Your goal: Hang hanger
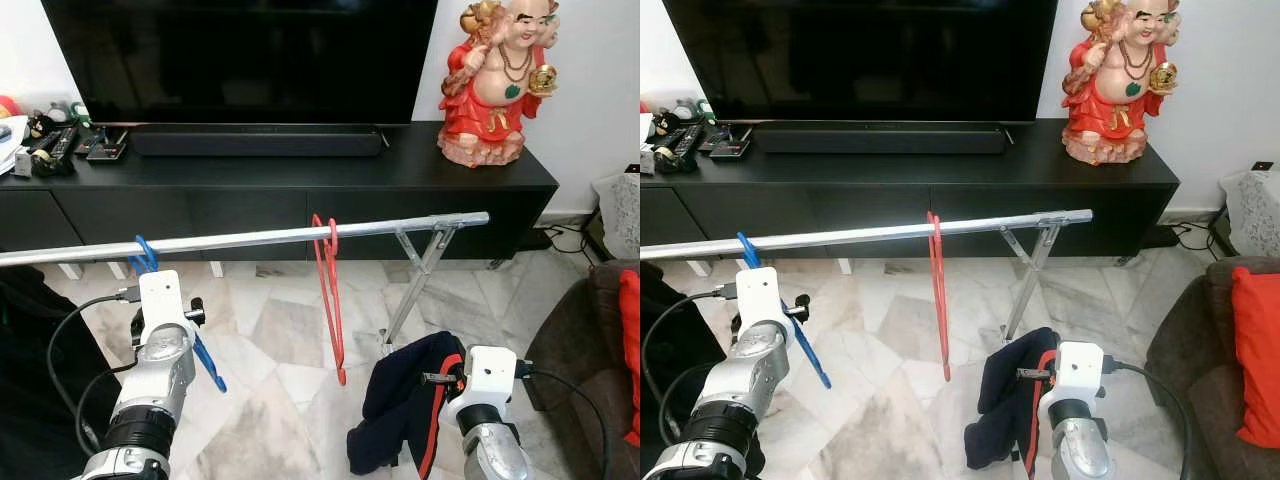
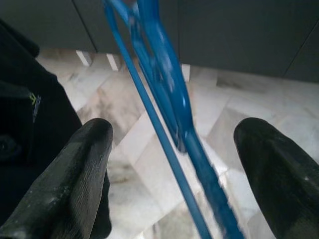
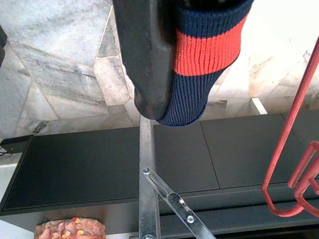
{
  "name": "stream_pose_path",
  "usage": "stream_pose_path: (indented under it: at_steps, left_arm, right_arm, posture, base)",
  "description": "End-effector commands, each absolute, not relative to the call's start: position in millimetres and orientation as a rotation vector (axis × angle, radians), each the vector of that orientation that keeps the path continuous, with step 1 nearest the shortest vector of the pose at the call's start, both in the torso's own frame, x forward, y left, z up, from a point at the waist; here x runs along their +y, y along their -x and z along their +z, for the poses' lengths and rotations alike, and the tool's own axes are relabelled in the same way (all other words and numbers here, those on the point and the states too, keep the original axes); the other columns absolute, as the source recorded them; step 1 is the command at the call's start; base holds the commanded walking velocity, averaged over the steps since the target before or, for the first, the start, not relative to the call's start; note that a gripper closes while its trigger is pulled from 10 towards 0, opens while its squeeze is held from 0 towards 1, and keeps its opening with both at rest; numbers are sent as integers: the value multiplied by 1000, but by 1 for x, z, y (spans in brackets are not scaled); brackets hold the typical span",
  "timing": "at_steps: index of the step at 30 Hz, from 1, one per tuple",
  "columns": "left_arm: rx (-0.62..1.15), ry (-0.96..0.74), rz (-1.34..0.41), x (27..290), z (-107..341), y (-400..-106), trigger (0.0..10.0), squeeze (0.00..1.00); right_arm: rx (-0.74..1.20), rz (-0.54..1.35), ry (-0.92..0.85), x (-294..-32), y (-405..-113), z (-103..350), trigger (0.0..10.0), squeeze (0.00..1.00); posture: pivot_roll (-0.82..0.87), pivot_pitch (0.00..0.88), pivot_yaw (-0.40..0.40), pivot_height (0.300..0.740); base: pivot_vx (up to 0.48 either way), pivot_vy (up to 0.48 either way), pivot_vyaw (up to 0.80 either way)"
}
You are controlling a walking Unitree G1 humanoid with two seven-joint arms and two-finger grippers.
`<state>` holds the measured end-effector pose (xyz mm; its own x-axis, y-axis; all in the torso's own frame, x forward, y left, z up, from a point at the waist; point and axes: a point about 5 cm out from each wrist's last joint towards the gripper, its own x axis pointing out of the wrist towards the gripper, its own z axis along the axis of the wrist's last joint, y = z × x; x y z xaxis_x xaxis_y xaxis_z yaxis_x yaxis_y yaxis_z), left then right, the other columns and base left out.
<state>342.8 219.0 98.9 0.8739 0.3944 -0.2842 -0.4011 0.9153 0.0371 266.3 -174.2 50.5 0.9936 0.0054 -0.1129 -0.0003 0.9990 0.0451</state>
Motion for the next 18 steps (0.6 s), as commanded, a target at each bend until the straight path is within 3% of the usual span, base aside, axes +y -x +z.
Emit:
stream_pose_path:
  at_steps: [1,10,11,12,13,14,15,18]
  left_arm:
    - [265,4,420,224,102,-343,10000,0]
    - [202,-16,396,226,105,-348,10000,0]
    - [204,-14,397,227,104,-349,9176,0]
    - [204,-12,398,228,104,-349,9176,0]
    - [207,-13,402,230,103,-349,3451,0]
    - [209,-14,404,231,102,-349,3451,0]
    - [209,-15,405,231,101,-349,0,0]
    - [196,27,370,230,99,-350,0,0]
  right_arm:
    - [97,3,-43,-175,-268,54,10000,0]
    - [98,6,-48,-172,-269,53,10000,0]
    - [98,6,-48,-172,-269,53,10000,0]
    - [97,6,-49,-172,-269,53,10000,0]
    - [98,5,-48,-172,-269,53,10000,0]
    - [98,5,-48,-172,-269,53,10000,0]
    - [98,5,-48,-172,-269,53,10000,0]
    - [98,4,-49,-173,-268,53,10000,0]
  posture:
    - [-54,95,-11,721]
    - [-54,97,-10,721]
    - [-54,99,-10,721]
    - [-54,99,-10,721]
    - [-55,97,-10,721]
    - [-55,97,-10,721]
    - [-56,99,-10,721]
    - [-56,99,-10,721]
  base:
    - [0,0,0]
    - [0,0,0]
    - [0,0,0]
    - [0,0,0]
    - [0,0,0]
    - [0,0,0]
    - [0,0,0]
    - [0,0,0]
